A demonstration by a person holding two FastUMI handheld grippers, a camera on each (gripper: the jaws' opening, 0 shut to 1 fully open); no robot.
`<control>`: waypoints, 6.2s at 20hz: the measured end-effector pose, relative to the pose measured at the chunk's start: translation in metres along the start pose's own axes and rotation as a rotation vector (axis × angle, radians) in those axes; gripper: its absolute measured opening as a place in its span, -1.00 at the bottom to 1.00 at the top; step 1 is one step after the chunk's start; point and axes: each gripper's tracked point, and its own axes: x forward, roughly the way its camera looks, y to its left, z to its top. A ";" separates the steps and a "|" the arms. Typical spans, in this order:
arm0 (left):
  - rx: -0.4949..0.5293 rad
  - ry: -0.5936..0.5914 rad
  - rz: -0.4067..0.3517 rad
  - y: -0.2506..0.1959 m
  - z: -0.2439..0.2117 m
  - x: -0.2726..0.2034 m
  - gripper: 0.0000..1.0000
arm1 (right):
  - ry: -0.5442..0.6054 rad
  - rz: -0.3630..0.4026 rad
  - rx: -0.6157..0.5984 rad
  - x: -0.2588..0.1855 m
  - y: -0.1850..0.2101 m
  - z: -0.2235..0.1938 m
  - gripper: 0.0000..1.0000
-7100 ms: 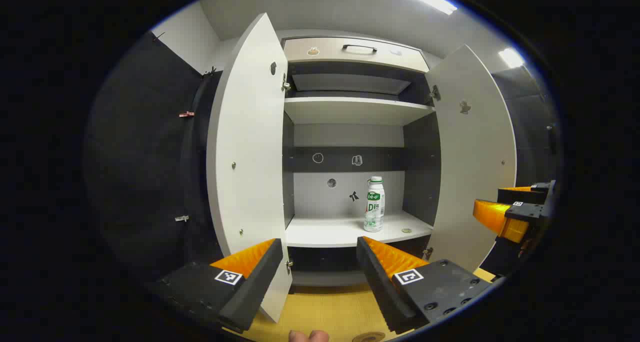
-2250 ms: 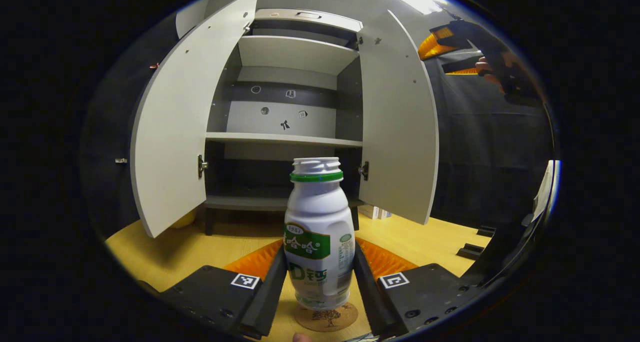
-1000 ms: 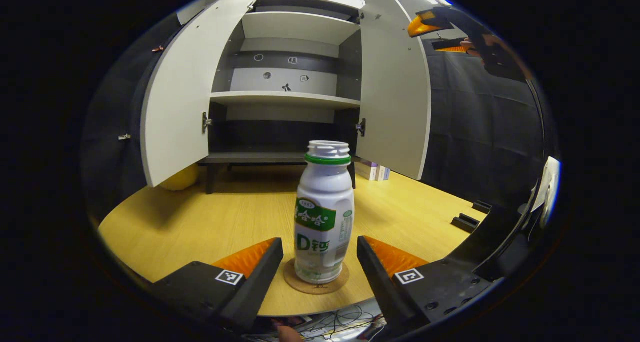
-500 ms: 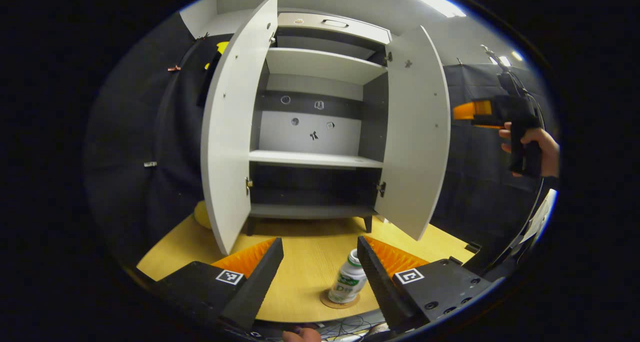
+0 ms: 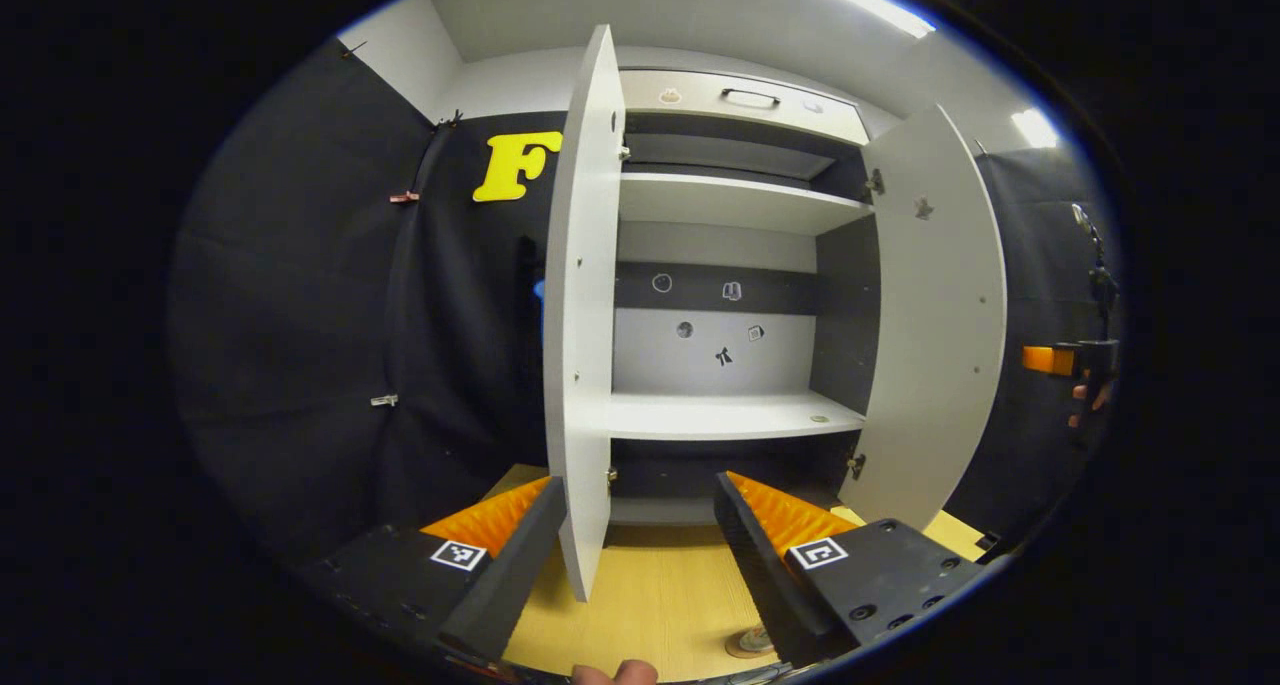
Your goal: Grasp the bottle in the cabinet with the left hand and place it on the coaster, then close the right door with the right hand and the left door with the left hand.
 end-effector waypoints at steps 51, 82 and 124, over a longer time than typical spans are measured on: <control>0.023 -0.025 0.162 0.110 0.034 0.023 0.88 | 0.068 0.410 0.050 0.104 0.287 -0.024 0.94; 0.020 -0.073 -0.023 0.012 0.054 0.106 0.92 | 0.054 0.393 0.040 0.033 0.187 -0.008 0.96; 0.067 -0.088 -0.097 -0.079 0.061 0.139 0.90 | 0.013 0.431 0.039 0.011 0.194 0.016 0.96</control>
